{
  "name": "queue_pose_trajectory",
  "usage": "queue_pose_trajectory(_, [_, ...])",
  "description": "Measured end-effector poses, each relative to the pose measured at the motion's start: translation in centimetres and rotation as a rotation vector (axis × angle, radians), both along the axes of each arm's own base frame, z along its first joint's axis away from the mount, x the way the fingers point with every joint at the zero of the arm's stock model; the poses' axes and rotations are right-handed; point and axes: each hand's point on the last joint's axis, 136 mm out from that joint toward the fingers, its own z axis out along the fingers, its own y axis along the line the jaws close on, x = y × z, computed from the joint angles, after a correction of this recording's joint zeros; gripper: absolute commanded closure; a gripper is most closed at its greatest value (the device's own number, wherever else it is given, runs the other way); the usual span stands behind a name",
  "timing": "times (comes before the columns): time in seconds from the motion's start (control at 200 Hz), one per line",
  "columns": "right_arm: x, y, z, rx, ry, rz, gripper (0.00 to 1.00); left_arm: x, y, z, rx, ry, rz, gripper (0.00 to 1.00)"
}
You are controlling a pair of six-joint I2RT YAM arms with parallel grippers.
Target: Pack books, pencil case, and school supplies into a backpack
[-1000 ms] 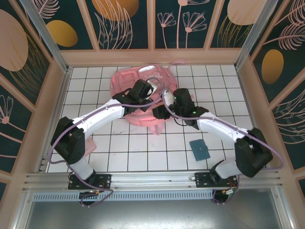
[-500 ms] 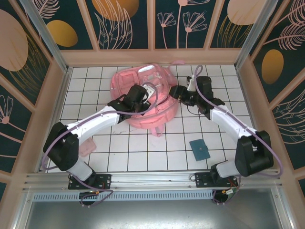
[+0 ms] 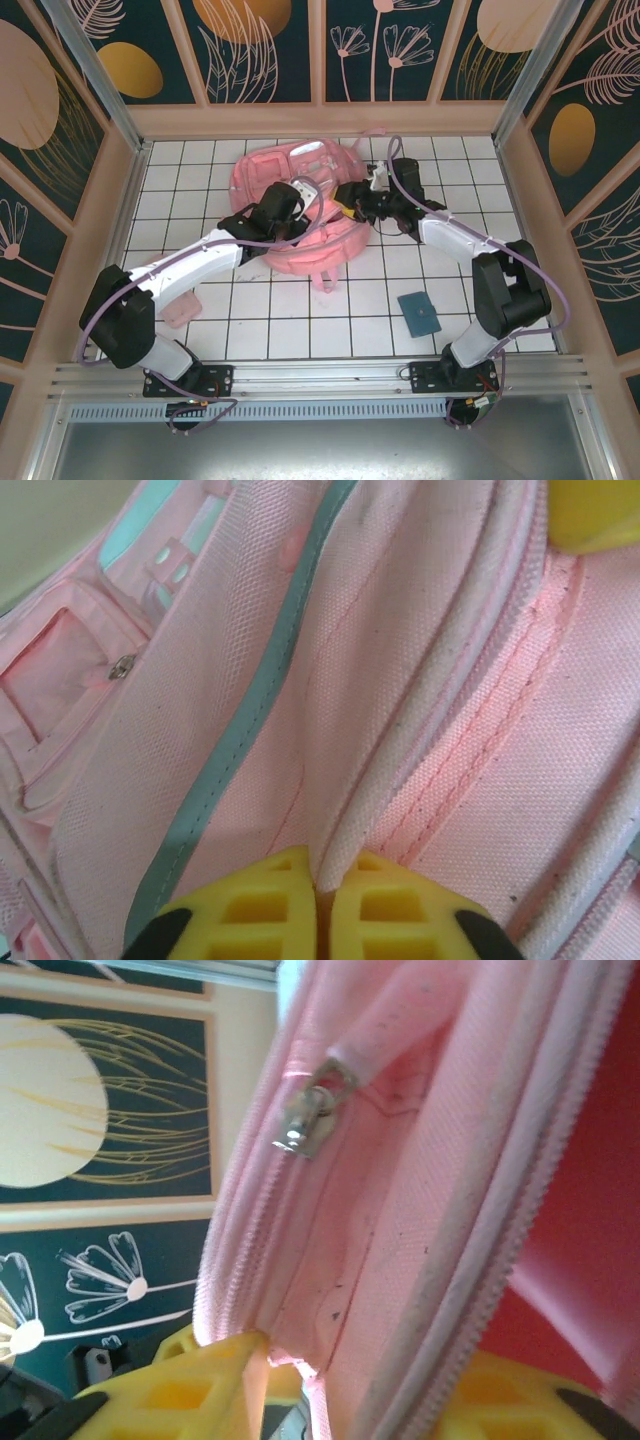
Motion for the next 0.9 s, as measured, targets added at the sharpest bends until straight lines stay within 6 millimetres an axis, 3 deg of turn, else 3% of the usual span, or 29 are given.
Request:
queue_pose_trajectory(0.09, [0.0,0.8,0.5,0.038,0.012,-0.003,0.78,0.2,0.7,1.6,-0.077,-0.014,0.092,0.40])
queue_pose_trajectory(0.135, [-0.1,1.3,0.5,0.052,0.024,0.000,0.79,0.2,1.2,2.8,-0.121,-0.027,0.140,0.35])
queue_pose_trajectory(0.245, [-0.1,2.4,0.7,0.095,0.048,0.001,0.80,-0.5,2.0,6.1,-0.265,-0.029,0.239,0.33])
queue_pose_trajectory(0.39, [0.2,3.3,1.4,0.152,0.068,-0.011,0.82,-2.1,1.3,7.9,-0.455,0.057,0.252,0.47])
queue_pose_trajectory(0.485, [0.3,3.6,1.8,0.173,0.071,-0.019,0.82,-3.3,0.1,6.8,-0.534,0.161,0.238,0.55])
queue_pose_trajectory(0.726, [0.5,3.7,2.0,0.185,0.078,-0.030,0.84,-5.3,-1.2,1.5,-0.588,0.399,0.280,0.67])
queue_pose_trajectory(0.841, [0.5,3.8,2.0,0.185,0.078,-0.030,0.85,-5.3,-1.8,0.5,-0.598,0.442,0.295,0.70])
queue_pose_trajectory(0.901, [0.5,3.8,2.0,0.185,0.078,-0.029,0.85,-5.1,-1.9,0.0,-0.596,0.450,0.305,0.65])
